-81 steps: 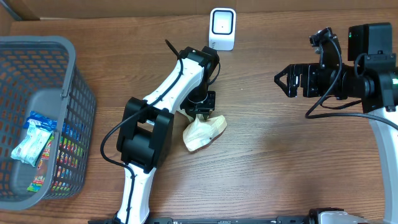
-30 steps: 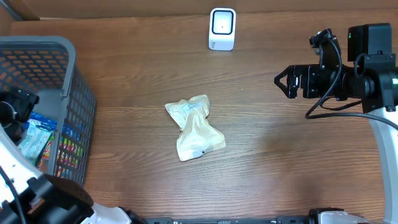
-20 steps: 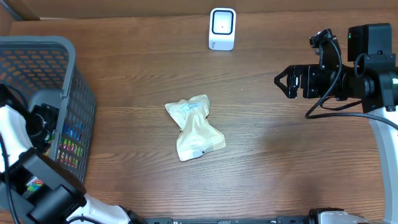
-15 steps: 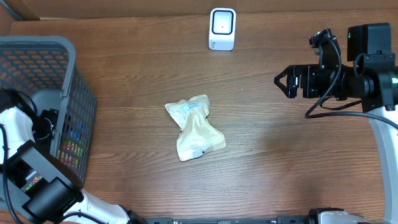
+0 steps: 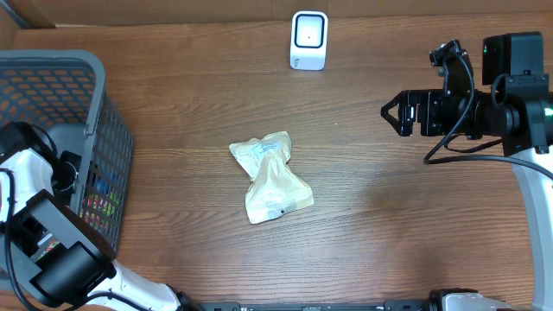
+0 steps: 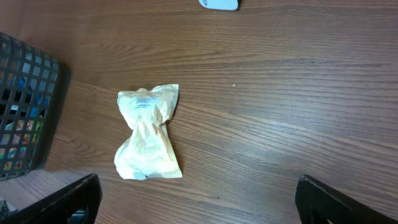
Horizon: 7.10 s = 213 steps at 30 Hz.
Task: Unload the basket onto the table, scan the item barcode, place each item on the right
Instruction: 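Reach the left gripper back into the basket and grasp the blue bar, then carry the blue wrapped bar out and set it right of the beige bag, then reach the left gripper into the basket and grasp the green candy bag, then lift the green candy bag out and place it left of the beige bag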
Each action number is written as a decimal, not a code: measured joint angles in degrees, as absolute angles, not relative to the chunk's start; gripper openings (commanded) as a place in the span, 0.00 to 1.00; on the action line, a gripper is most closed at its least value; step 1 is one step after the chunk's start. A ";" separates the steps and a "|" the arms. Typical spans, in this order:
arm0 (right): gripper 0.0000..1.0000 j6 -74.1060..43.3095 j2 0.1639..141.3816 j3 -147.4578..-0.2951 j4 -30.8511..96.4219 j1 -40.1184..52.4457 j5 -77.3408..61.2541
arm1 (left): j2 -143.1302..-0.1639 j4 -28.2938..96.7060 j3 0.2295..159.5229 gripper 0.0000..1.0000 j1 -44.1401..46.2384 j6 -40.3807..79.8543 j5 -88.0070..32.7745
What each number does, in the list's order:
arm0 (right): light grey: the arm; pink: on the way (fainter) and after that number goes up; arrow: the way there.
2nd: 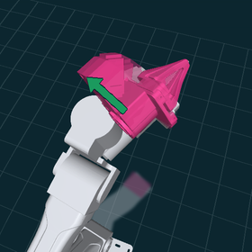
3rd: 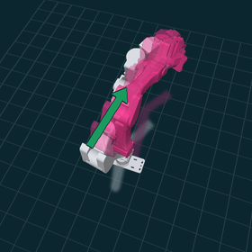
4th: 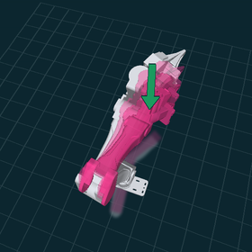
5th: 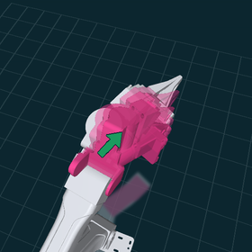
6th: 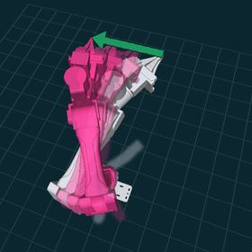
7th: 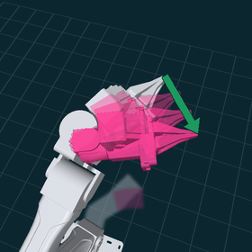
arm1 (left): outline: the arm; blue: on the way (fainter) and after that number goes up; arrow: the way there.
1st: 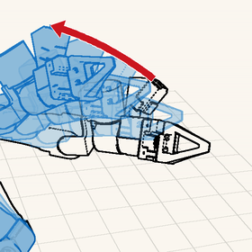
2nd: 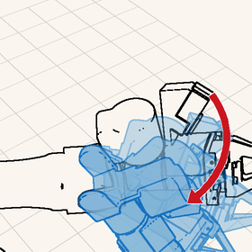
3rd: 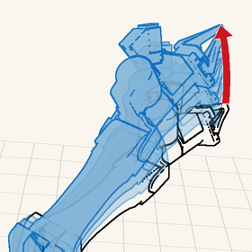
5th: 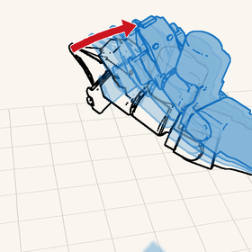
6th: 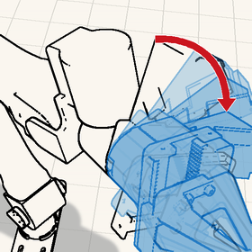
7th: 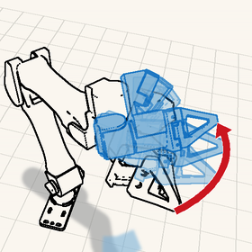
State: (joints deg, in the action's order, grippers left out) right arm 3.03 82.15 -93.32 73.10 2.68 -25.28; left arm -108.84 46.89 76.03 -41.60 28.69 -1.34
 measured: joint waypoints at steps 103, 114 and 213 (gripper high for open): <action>1.00 -5.82 84.51 -93.65 76.58 -16.88 -21.21 | -108.77 96.51 145.40 0.61 -8.21 31.59 6.33; 1.00 -5.85 85.08 -93.65 76.29 -16.88 -22.06 | -93.36 96.82 126.61 0.85 -19.07 36.14 15.46; 1.00 -6.00 85.14 -93.65 74.78 -16.88 -23.14 | -83.77 85.03 98.48 0.04 6.09 38.96 7.88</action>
State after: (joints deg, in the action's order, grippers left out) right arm -6.00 85.14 -93.65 74.78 -16.88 -23.14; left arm -83.77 85.03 98.48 6.09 38.96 7.88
